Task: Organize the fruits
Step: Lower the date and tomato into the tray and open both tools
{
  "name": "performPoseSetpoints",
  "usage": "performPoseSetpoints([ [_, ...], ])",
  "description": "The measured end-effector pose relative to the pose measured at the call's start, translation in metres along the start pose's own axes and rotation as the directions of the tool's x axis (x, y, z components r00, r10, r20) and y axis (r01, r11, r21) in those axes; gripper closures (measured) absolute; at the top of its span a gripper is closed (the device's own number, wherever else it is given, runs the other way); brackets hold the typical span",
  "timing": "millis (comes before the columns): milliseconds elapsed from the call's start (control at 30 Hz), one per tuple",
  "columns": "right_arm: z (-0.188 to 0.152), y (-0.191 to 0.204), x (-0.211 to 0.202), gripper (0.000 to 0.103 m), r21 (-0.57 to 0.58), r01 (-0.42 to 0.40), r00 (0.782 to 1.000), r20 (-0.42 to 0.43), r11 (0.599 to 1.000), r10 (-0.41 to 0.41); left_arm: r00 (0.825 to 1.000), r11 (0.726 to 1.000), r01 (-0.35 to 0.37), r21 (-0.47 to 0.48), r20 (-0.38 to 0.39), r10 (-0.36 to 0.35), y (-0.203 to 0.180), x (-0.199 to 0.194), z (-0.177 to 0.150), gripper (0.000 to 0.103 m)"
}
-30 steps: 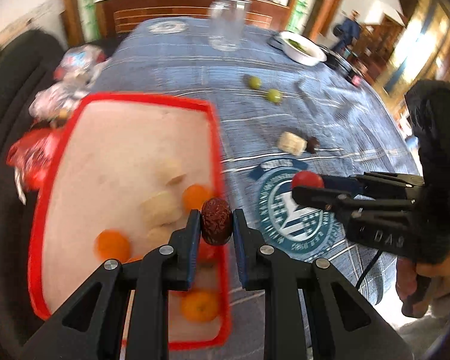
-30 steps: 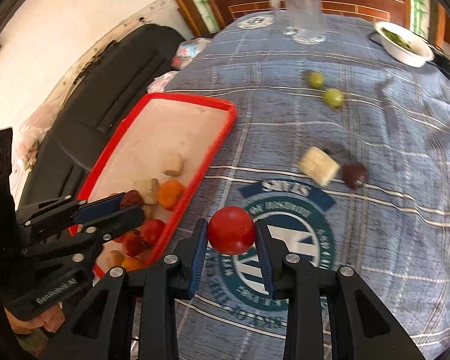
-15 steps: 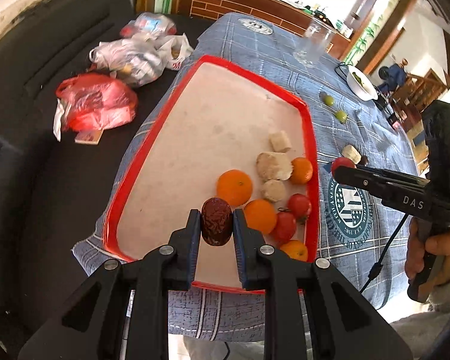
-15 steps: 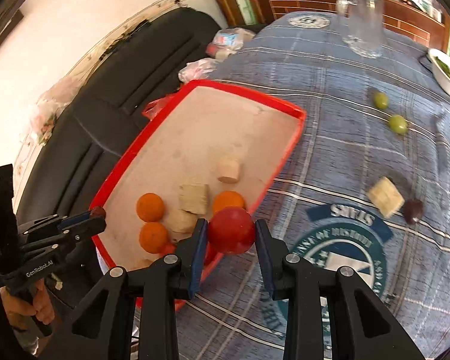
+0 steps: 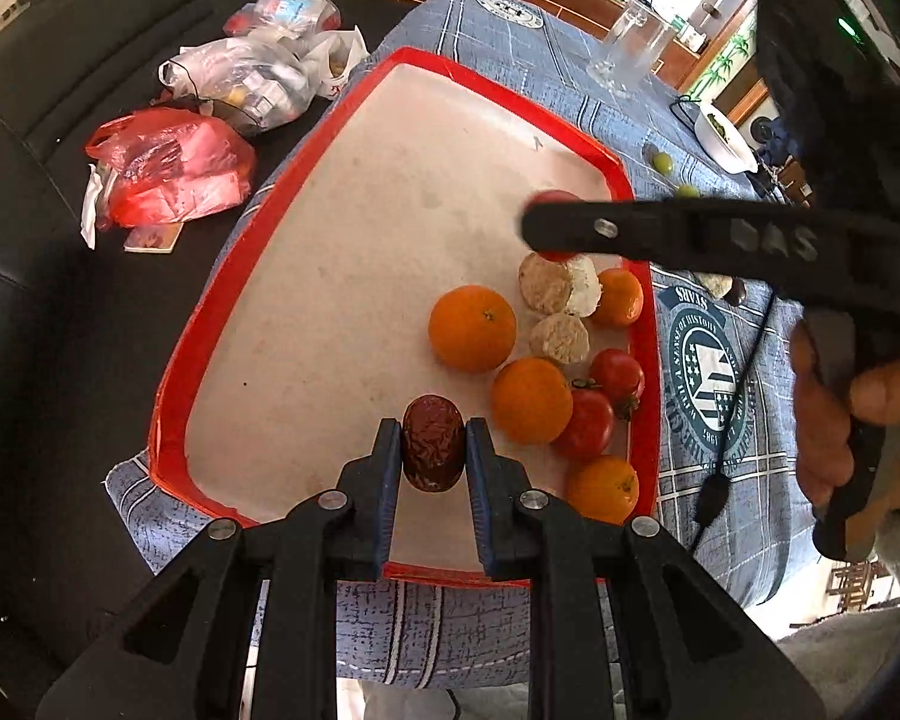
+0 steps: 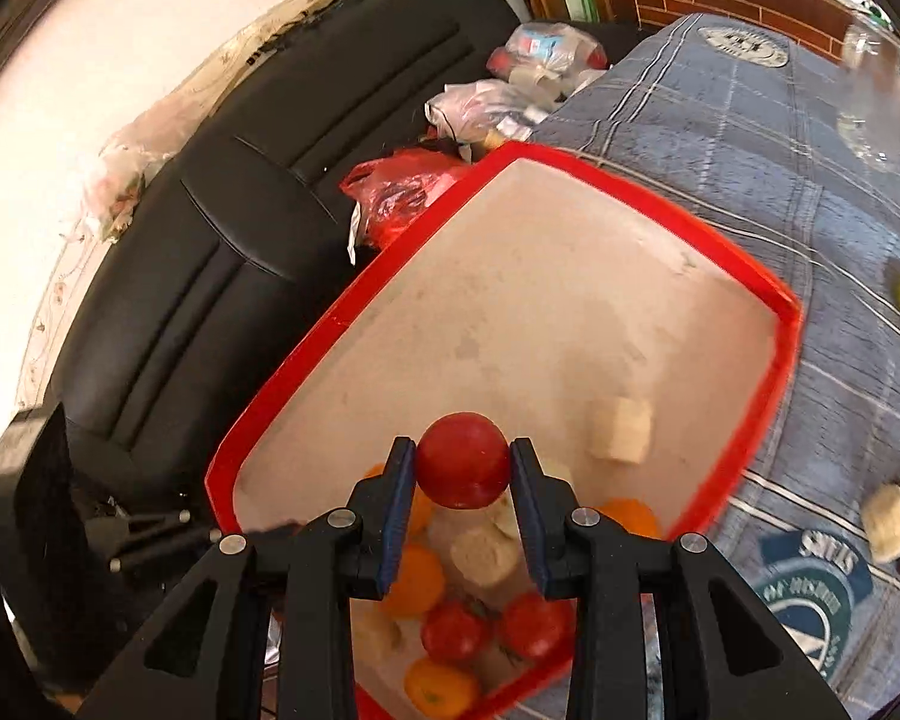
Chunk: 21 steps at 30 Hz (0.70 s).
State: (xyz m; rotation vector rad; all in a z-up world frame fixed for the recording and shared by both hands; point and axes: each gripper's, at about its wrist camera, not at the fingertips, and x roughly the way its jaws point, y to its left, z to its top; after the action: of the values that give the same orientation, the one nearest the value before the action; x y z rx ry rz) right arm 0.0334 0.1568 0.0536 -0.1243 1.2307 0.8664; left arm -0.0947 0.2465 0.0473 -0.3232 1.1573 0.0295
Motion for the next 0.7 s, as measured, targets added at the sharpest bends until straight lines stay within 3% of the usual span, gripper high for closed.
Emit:
performPoseSetpoints([
  [367, 0.005, 0.013, 0.032, 0.071, -0.070, 0.052, 0.997, -0.061, 0.996, -0.057, 0.999, 0.999, 0.021, 0.038, -0.027, -0.020, -0.010, 0.008, -0.005, 0.084],
  [700, 0.002, 0.025, 0.038, 0.070, -0.126, 0.095, 0.993, -0.050, 0.987, -0.102, 0.999, 0.999, 0.022, 0.028, -0.038, -0.021, -0.010, 0.010, -0.009, 0.084],
])
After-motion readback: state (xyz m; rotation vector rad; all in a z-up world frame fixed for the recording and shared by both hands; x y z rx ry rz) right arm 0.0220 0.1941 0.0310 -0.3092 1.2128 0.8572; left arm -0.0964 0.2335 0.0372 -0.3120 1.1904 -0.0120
